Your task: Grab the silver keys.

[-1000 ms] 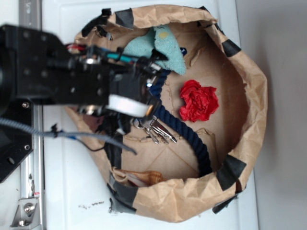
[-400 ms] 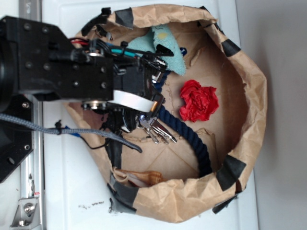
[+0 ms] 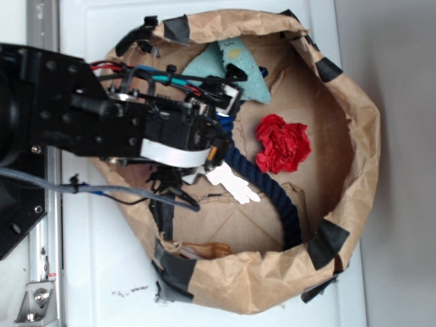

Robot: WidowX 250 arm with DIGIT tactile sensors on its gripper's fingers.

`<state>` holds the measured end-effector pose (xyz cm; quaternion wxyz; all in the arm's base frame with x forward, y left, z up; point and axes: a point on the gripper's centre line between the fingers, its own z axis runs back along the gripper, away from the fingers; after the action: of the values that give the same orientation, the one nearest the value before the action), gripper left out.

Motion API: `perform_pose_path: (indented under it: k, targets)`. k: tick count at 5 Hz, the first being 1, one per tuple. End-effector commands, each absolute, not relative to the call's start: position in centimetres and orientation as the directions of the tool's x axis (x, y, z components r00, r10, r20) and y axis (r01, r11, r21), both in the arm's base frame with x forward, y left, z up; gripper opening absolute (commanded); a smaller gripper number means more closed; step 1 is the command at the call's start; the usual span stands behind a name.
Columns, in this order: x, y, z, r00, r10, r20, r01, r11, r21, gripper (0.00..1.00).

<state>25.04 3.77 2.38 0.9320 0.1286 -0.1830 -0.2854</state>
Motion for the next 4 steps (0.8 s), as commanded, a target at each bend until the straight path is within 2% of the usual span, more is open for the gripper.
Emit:
perform_pose_path:
  k: [1, 3, 4]
  targets:
    - [25.29, 4.36, -0.18, 0.769, -0.596, 0.232, 0.511, 0.791, 0.337, 1.00]
    - [25.39, 4.37, -0.25, 0.773, -0.591, 0.232, 0.513, 0.796, 0.320, 1.00]
    - [25.30, 4.30, -0.38, 0.775, -0.582, 0.244, 0.505, 0.804, 0.314, 0.00]
